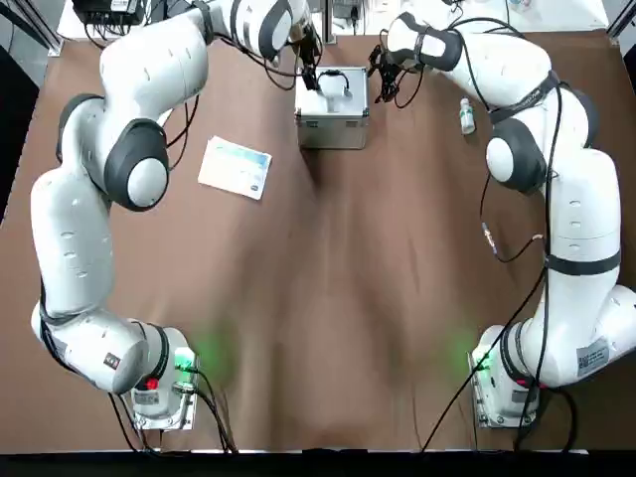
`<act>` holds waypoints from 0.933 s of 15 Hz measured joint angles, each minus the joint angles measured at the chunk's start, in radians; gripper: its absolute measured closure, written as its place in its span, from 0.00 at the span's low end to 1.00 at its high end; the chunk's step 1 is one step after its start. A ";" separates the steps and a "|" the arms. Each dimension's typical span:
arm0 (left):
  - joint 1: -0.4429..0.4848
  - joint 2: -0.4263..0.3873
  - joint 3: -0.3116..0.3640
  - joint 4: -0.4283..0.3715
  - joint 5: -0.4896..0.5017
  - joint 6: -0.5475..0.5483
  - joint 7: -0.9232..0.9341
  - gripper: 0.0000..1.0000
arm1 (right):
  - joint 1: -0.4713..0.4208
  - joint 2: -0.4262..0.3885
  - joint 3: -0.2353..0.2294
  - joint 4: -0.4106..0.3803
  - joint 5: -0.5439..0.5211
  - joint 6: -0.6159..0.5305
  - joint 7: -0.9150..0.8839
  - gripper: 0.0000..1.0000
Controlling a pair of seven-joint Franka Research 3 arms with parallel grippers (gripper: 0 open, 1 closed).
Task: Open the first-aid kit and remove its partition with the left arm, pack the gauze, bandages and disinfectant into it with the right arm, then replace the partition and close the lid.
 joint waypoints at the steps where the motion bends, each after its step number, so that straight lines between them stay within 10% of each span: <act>1: -0.007 0.006 0.000 0.000 0.000 0.002 0.000 0.00 | -0.001 0.004 0.003 0.009 0.000 0.000 -0.020 0.14; 14: -0.052 0.055 0.006 0.002 0.000 0.109 -0.001 0.00 | -0.012 0.080 0.043 0.123 0.001 -0.087 -0.060 0.27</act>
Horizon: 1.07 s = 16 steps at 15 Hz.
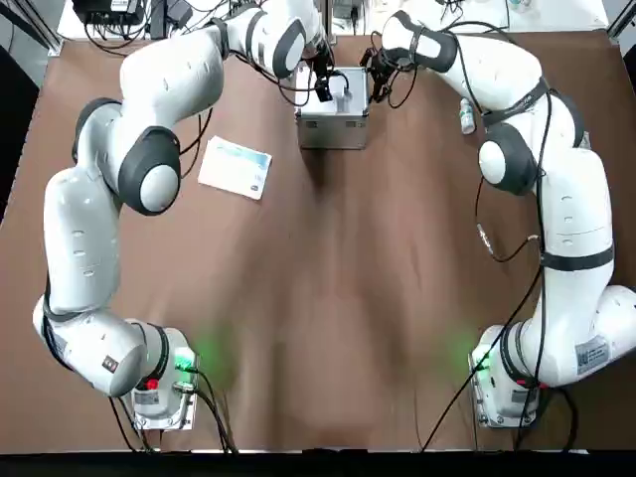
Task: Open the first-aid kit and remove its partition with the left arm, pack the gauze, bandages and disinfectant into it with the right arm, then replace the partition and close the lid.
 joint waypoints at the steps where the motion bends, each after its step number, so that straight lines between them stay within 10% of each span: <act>1: 0.000 0.002 0.002 0.000 0.000 0.000 0.000 0.00 | -0.003 0.000 0.001 0.001 0.000 -0.018 0.000 0.27; 13: 0.000 0.019 0.005 0.001 0.005 0.022 0.024 0.03 | -0.009 0.012 0.002 0.030 0.001 -0.059 -0.001 0.30; 16: 0.000 0.019 0.005 0.003 0.005 0.022 0.024 0.31 | -0.009 0.012 0.002 0.030 0.001 -0.060 -0.001 0.30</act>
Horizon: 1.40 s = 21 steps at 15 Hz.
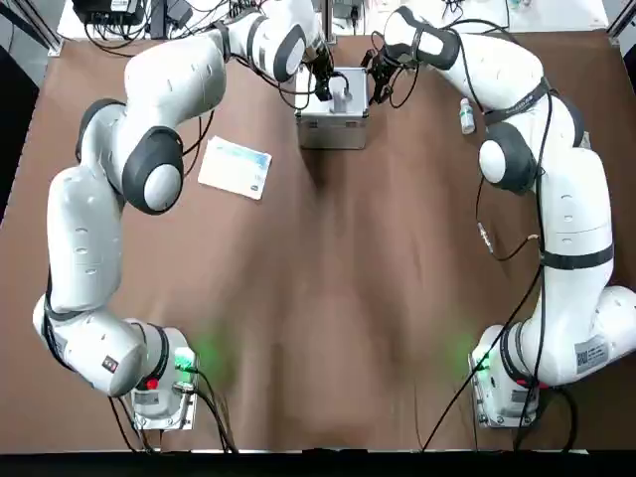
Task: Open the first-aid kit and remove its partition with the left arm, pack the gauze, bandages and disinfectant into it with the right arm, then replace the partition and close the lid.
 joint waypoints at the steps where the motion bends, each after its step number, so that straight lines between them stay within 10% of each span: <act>1: 0.000 0.000 0.000 0.002 0.000 0.000 0.000 0.41 | 0.000 0.000 0.000 0.000 0.000 0.000 0.000 0.30; 10: 0.000 0.000 0.000 0.013 0.001 0.001 0.001 0.60 | 0.000 0.000 0.000 0.000 0.000 0.000 0.000 0.30; 14: -0.001 -0.001 0.000 0.018 0.002 -0.007 0.000 0.87 | 0.000 0.000 0.000 0.000 0.000 0.000 -0.001 0.30; 21: -0.005 -0.021 -0.001 0.024 0.006 -0.052 -0.001 0.87 | 0.000 0.000 0.000 0.001 0.000 -0.001 -0.002 0.30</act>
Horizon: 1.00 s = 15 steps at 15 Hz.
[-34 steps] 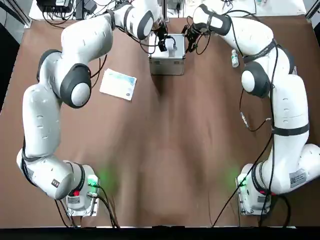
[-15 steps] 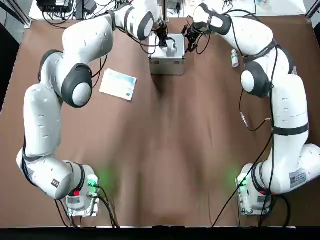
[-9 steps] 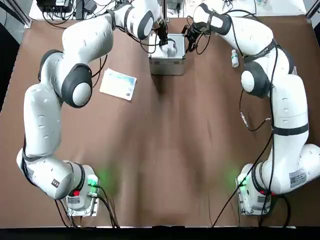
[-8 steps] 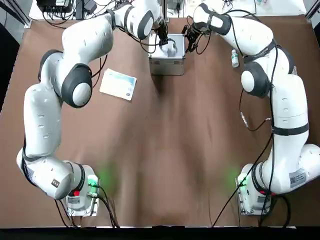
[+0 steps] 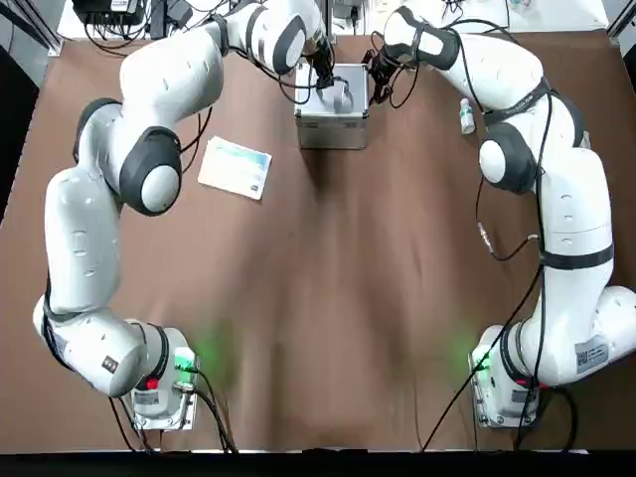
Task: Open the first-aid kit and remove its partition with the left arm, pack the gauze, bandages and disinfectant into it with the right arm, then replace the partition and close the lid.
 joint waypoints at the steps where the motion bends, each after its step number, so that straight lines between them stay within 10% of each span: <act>1: -0.001 -0.007 -0.001 0.000 0.000 -0.013 -0.001 0.87 | 0.000 0.000 0.000 0.000 0.000 0.000 0.000 0.30; 15: -0.005 -0.077 -0.026 0.005 0.000 -0.201 -0.032 0.87 | 0.000 0.000 0.001 0.001 0.000 0.000 -0.001 0.30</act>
